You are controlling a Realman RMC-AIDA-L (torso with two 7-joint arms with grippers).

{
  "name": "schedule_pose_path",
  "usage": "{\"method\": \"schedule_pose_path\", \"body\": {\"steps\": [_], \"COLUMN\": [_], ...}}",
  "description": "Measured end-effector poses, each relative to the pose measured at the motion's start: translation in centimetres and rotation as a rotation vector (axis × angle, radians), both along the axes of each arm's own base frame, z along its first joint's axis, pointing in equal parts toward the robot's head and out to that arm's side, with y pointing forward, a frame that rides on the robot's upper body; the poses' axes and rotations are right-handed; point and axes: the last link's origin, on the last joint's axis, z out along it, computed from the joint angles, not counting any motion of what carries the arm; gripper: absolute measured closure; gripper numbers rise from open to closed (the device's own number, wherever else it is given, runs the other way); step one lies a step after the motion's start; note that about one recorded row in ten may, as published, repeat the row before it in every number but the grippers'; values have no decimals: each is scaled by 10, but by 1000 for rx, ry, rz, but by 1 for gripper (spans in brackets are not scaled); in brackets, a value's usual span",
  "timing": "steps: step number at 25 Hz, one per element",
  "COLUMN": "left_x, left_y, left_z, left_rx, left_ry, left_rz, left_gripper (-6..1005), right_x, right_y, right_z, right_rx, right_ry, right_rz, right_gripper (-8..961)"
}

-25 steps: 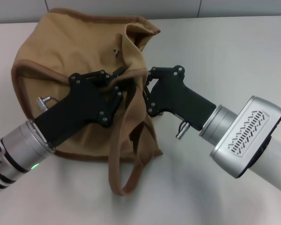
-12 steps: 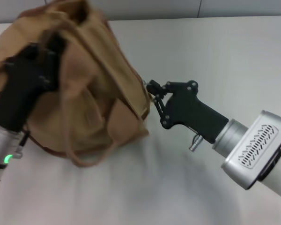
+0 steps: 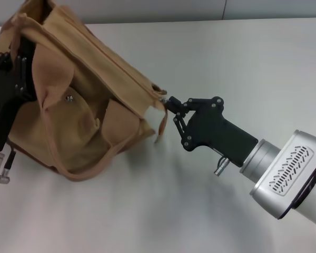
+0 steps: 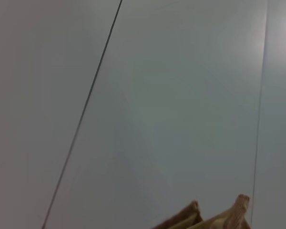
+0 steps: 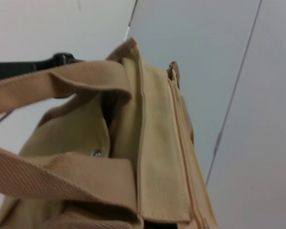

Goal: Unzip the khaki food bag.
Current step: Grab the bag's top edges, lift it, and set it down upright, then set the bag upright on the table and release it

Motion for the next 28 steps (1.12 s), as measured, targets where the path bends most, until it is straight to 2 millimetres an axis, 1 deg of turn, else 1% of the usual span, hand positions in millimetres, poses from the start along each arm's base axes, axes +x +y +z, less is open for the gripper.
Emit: {"method": "schedule_pose_path", "body": {"steps": [6, 11, 14, 17, 20, 21, 22, 24, 25, 28], "left_x": [-8, -11, -11, -10, -10, -10, -11, -11, -11, -11], "left_y": [-3, -7, -8, -7, -7, -7, -7, -6, -6, -5], "left_z": [-1, 2, 1, 0, 0, 0, 0, 0, 0, -1], "left_rx": [-9, 1, -4, -7, -8, -9, -11, -15, -16, -20], "left_ry": [9, 13, 12, 13, 10, 8, 6, 6, 7, 9], "left_rz": [38, 42, 42, 40, 39, 40, 43, 46, 45, 44], "left_gripper": [905, 906, 906, 906, 906, 906, 906, 906, 906, 906], "right_x": [-3, -2, 0, 6, 12, 15, 15, 17, 17, 14], "right_y": [0, 1, 2, 10, 22, 30, 30, 41, 41, 49], "right_z": [1, 18, 27, 40, 54, 63, 63, 72, 72, 70], "right_rx": [-26, 55, 47, -20, -123, -184, -184, -269, -269, -376], "right_ry": [44, 162, 231, 293, 326, 319, 319, 274, 274, 194], "right_rz": [-10, -55, -62, -77, -89, -96, -96, -104, -104, -102], "right_gripper": [909, 790, 718, 600, 481, 425, 369, 258, 257, 255]}}
